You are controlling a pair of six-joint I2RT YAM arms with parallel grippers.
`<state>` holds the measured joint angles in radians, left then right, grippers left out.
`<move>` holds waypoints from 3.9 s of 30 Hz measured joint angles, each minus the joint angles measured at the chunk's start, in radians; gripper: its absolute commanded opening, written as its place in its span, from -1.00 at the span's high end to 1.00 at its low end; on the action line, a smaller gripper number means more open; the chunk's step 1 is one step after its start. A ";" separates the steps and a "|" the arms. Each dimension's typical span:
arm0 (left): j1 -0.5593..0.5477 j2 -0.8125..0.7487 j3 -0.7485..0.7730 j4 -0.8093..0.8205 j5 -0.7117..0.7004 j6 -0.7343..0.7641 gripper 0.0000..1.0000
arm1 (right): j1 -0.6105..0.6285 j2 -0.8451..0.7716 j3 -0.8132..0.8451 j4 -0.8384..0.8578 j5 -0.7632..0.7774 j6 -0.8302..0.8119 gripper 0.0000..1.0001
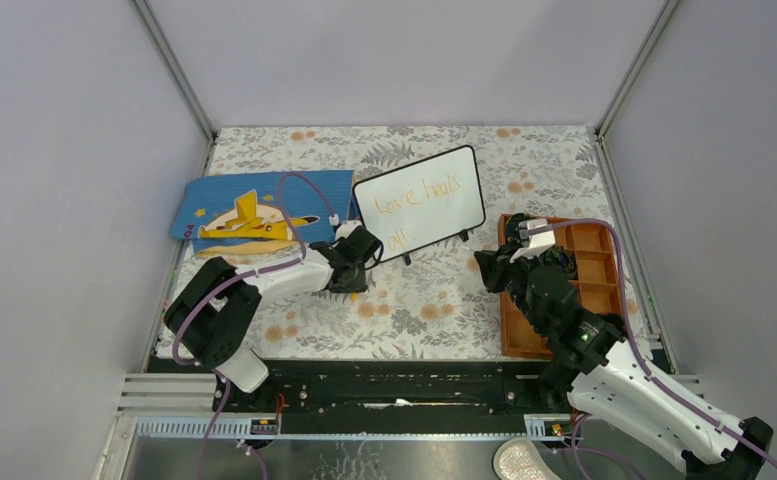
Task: Write a sentence on the whiteboard
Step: Close the whiteboard marker at the center of the board.
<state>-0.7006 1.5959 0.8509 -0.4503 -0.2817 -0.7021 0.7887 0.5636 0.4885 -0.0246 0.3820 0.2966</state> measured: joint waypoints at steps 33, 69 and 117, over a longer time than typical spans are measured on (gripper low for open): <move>-0.030 -0.018 -0.024 0.019 -0.026 -0.033 1.00 | 0.000 0.013 -0.001 0.000 0.000 0.000 1.00; -0.104 0.027 0.016 0.031 0.006 0.013 0.16 | 0.000 0.022 -0.001 0.000 0.001 0.000 1.00; 0.059 -0.528 0.008 0.089 0.039 -0.055 1.00 | 0.000 0.043 0.008 0.187 -0.066 -0.002 1.00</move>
<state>-0.6415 1.0683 0.8585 -0.3618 -0.2424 -0.7574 0.7891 0.6064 0.4969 0.1623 0.3157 0.2947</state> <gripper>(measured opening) 0.197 0.175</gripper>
